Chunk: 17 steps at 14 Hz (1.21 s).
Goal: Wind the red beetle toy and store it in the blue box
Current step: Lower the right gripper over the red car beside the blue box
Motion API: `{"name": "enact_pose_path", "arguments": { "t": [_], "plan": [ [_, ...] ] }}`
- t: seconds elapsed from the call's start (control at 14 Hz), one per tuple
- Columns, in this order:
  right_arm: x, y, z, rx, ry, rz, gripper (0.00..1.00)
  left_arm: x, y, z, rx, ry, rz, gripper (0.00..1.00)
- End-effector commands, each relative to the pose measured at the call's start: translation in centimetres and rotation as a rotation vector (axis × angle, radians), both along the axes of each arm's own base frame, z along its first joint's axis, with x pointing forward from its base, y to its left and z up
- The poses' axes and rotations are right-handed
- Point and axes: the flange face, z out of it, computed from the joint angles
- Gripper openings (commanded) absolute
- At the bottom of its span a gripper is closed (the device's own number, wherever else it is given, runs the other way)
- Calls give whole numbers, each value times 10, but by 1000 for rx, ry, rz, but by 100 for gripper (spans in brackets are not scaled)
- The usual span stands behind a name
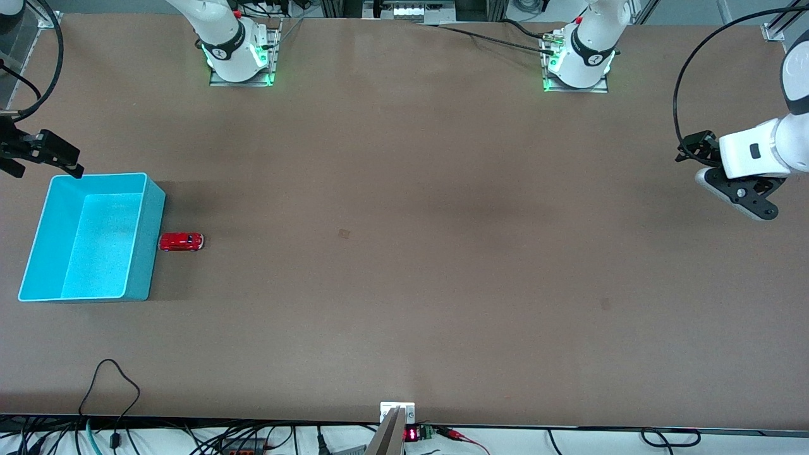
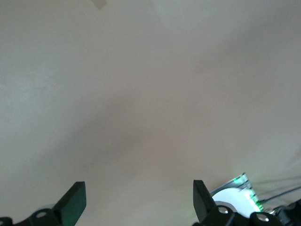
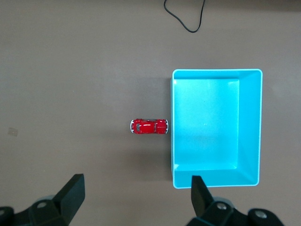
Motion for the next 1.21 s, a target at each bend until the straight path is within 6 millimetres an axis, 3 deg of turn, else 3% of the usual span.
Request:
{"name": "enact_pose_path", "arguments": {
  "t": [0.0, 0.36, 0.43, 0.5, 0.64, 0.79, 0.86, 1.0, 1.14],
  "plan": [
    [3, -3, 1, 12, -8, -12, 100, 6, -35, 21, 32, -28, 108, 100],
    [13, 9, -24, 5, 49, 17, 100, 16, -74, 37, 46, -73, 196, 100],
    [14, 13, -27, 4, 54, 21, 100, 19, -74, 41, 43, -82, 204, 100],
    [22, 17, -42, 10, 73, 28, 100, 29, -67, 33, 22, -72, 215, 100],
    [25, 20, -52, 18, 90, 29, 100, 23, -87, 49, 22, -100, 234, 100],
    [27, 29, -64, 25, 116, 47, 100, 30, -70, 55, 54, -159, 426, 100],
    [29, 33, -68, 24, 122, 70, 100, 32, -71, 58, 24, -177, 499, 100],
    [37, 41, -83, 19, 137, 136, 100, 21, -61, 71, 17, -217, 537, 100],
    [45, 40, -101, 17, 148, 159, 100, 15, -60, 70, 17, -232, 538, 100]
  ]
}}
